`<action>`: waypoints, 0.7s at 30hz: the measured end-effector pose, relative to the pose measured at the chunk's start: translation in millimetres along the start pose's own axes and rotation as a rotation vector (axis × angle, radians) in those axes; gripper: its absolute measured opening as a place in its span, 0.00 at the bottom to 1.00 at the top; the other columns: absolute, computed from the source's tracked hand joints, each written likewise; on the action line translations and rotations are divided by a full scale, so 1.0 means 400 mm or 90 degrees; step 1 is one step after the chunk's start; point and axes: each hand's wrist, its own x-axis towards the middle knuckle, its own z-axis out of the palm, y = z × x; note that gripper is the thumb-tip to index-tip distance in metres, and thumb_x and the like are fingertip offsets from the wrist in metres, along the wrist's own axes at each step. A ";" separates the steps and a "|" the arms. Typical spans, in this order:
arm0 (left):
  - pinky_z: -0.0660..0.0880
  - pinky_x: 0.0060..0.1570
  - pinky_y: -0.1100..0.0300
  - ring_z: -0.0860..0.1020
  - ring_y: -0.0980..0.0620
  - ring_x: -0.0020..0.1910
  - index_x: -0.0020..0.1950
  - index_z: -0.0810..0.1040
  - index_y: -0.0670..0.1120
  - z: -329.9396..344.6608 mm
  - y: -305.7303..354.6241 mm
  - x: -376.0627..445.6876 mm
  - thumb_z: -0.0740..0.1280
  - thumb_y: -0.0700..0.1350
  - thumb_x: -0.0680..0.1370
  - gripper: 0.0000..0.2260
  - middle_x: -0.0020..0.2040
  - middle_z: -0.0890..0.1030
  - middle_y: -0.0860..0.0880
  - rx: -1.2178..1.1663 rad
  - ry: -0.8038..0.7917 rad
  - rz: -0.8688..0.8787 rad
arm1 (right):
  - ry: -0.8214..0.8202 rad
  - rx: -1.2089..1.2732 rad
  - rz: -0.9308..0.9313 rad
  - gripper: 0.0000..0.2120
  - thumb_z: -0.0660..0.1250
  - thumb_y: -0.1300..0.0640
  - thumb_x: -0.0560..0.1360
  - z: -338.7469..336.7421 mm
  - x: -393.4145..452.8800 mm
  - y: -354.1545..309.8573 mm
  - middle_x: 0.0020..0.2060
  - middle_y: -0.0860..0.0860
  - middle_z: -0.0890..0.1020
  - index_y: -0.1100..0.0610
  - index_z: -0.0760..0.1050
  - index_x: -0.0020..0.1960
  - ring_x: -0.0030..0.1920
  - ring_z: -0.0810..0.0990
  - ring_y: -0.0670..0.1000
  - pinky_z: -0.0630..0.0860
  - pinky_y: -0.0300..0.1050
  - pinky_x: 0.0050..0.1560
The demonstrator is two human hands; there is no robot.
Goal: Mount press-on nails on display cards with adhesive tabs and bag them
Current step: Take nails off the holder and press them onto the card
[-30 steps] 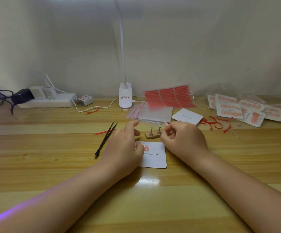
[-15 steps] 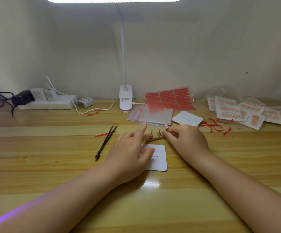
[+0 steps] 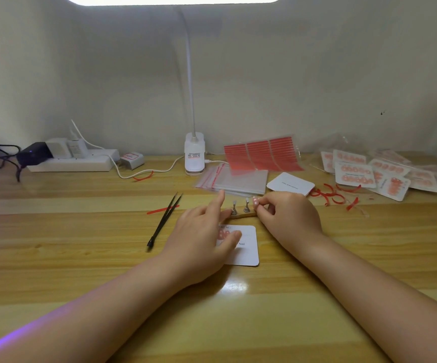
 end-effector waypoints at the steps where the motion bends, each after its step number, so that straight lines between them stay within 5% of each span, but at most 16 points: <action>1: 0.52 0.67 0.62 0.57 0.56 0.73 0.79 0.42 0.53 0.000 0.000 0.001 0.59 0.59 0.80 0.35 0.73 0.67 0.62 0.003 -0.002 -0.001 | 0.011 0.023 -0.005 0.08 0.65 0.52 0.77 0.000 -0.002 -0.001 0.30 0.44 0.76 0.52 0.82 0.47 0.35 0.75 0.48 0.67 0.42 0.32; 7: 0.50 0.70 0.60 0.55 0.56 0.75 0.79 0.39 0.52 0.003 -0.003 0.004 0.57 0.61 0.80 0.36 0.74 0.64 0.63 0.025 -0.029 -0.001 | 0.055 0.107 -0.045 0.02 0.66 0.59 0.76 -0.006 -0.009 -0.011 0.32 0.47 0.76 0.54 0.77 0.45 0.34 0.75 0.49 0.74 0.48 0.36; 14: 0.52 0.74 0.55 0.55 0.54 0.76 0.79 0.39 0.51 0.007 -0.003 0.004 0.55 0.59 0.81 0.35 0.76 0.63 0.60 0.032 -0.025 0.002 | 0.019 0.301 -0.034 0.01 0.71 0.61 0.74 0.004 -0.025 -0.033 0.34 0.45 0.81 0.57 0.79 0.43 0.35 0.78 0.42 0.74 0.34 0.37; 21: 0.68 0.65 0.55 0.73 0.52 0.65 0.75 0.63 0.46 -0.012 0.005 -0.003 0.69 0.43 0.78 0.28 0.64 0.77 0.51 -0.107 0.199 0.126 | -0.029 0.442 -0.052 0.02 0.73 0.62 0.73 0.000 -0.037 -0.047 0.35 0.47 0.85 0.58 0.83 0.45 0.34 0.82 0.46 0.79 0.40 0.40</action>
